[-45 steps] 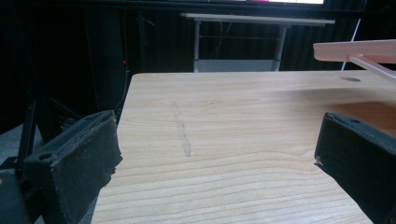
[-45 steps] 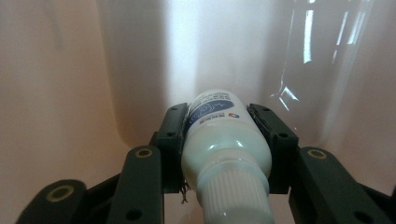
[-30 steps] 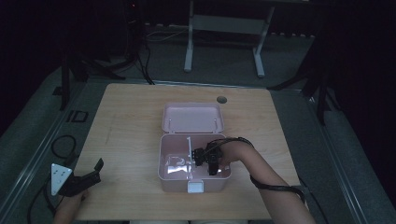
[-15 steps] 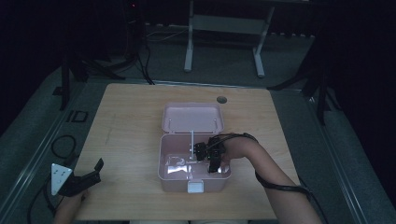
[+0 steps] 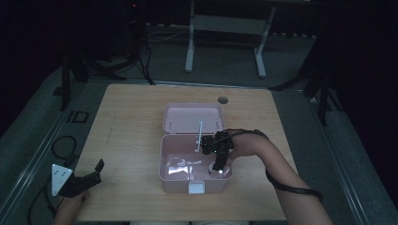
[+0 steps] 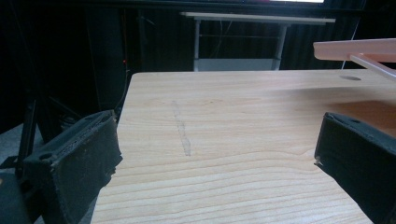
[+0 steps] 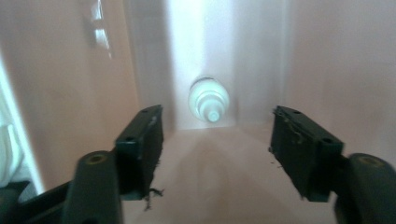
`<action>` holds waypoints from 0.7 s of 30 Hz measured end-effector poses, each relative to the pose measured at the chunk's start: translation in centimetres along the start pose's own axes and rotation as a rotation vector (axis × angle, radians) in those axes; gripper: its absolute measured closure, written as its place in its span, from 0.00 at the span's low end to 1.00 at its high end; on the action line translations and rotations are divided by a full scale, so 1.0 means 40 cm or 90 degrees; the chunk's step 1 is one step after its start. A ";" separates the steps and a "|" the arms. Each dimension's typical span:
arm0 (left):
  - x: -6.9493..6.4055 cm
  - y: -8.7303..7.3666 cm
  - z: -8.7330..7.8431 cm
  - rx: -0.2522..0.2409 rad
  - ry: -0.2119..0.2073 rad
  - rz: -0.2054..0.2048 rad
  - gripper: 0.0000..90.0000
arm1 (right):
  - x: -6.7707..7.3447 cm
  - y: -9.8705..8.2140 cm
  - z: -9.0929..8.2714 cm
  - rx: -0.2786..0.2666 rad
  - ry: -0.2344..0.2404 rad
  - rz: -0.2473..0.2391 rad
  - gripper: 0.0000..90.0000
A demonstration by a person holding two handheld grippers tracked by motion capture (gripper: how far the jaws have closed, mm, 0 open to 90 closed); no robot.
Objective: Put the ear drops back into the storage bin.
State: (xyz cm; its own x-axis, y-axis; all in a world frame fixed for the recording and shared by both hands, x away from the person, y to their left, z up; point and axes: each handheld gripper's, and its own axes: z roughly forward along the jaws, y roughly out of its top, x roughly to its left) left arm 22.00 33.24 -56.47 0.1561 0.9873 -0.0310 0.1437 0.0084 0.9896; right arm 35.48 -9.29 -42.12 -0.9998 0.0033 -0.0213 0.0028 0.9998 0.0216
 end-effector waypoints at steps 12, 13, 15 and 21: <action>0.000 0.000 0.001 0.000 0.001 0.002 0.00 | -0.006 -0.082 -0.098 -0.084 -0.035 0.019 0.22; 0.000 0.000 0.001 0.000 0.001 0.002 0.00 | -0.007 -0.091 -0.106 -0.088 -0.039 0.026 0.22; -0.001 0.000 0.001 0.000 0.001 0.000 0.00 | -0.008 -0.110 -0.119 -0.097 -0.045 0.034 0.22; -0.001 0.000 0.001 0.001 0.001 0.001 0.00 | -0.011 -0.172 -0.134 -0.107 -0.056 0.060 0.22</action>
State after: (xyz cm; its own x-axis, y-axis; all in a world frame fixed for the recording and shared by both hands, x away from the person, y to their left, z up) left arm 22.03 33.21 -56.46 0.1549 0.9875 -0.0294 0.1447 0.0068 0.9895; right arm 35.77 -16.28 -36.92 -0.9895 0.1054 -0.0986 0.0849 0.9775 0.1932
